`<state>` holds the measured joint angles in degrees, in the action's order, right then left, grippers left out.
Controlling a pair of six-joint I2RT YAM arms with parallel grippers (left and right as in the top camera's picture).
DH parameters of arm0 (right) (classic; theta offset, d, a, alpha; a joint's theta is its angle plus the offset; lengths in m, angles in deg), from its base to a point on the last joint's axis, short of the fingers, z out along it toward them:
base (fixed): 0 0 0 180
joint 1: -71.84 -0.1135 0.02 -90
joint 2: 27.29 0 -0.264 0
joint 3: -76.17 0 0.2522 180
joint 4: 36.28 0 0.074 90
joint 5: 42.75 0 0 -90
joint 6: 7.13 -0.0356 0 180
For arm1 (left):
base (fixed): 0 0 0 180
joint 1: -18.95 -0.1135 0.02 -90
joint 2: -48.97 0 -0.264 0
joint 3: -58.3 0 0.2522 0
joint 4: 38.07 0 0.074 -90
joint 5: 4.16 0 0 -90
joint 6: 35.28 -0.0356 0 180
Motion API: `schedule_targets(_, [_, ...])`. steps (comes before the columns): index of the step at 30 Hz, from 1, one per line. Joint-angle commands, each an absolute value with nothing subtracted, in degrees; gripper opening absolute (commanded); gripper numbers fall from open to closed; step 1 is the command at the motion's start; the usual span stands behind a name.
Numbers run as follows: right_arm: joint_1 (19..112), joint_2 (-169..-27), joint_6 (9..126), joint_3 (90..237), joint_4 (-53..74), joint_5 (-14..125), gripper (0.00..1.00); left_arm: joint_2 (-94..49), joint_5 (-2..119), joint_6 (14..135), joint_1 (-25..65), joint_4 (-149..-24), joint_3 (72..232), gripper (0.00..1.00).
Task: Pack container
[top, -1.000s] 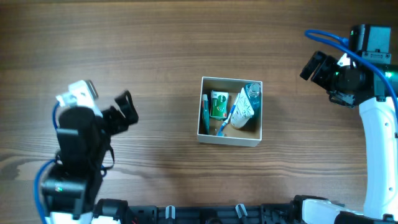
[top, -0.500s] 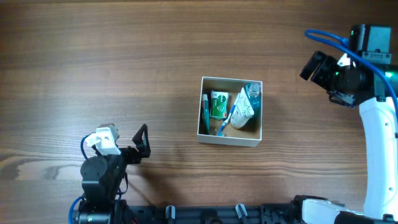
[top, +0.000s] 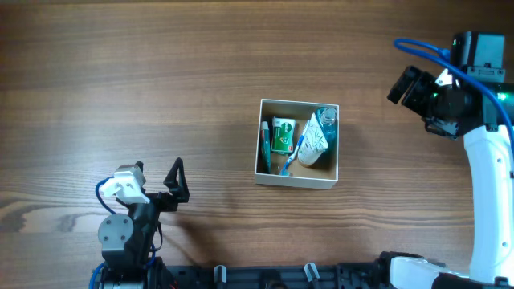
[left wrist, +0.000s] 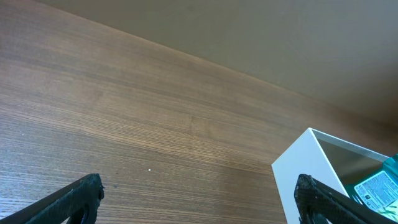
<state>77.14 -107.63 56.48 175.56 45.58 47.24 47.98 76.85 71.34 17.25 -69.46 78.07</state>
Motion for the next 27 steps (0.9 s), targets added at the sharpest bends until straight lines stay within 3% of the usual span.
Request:
schedule_targets(1, [75.96,-99.50,55.74,175.73,45.40,47.16,1.00,48.48,73.46,70.12,16.80,-69.20,77.54,1.00])
schedule_targets(3, [75.55,-93.00,56.02,175.69,45.53,46.35,1.00,48.48,73.44,70.12,16.80,-69.20,77.54,1.00])
schedule_targets(6, [75.55,-80.63,61.64,171.01,34.01,40.62,1.00,48.48,73.46,70.12,16.80,-69.20,77.54,1.00])
schedule_targets(9, [75.55,-66.16,80.37,155.51,20.81,50.30,1.00,48.48,73.46,70.12,16.80,-69.20,77.54,1.00])
schedule_targets(12, [75.55,-52.42,91.61,137.26,13.25,62.74,1.00,48.48,73.46,70.12,16.80,-69.20,77.54,1.00])
schedule_targets(19, [75.55,-35.37,84.72,108.50,6.01,64.66,1.00,48.48,73.46,70.12,16.80,-69.20,77.54,1.00])
schedule_targets(27, [75.55,-34.56,75.17,96.65,-4.35,63.64,1.00,48.48,73.44,70.12,16.80,-69.20,77.54,1.00])
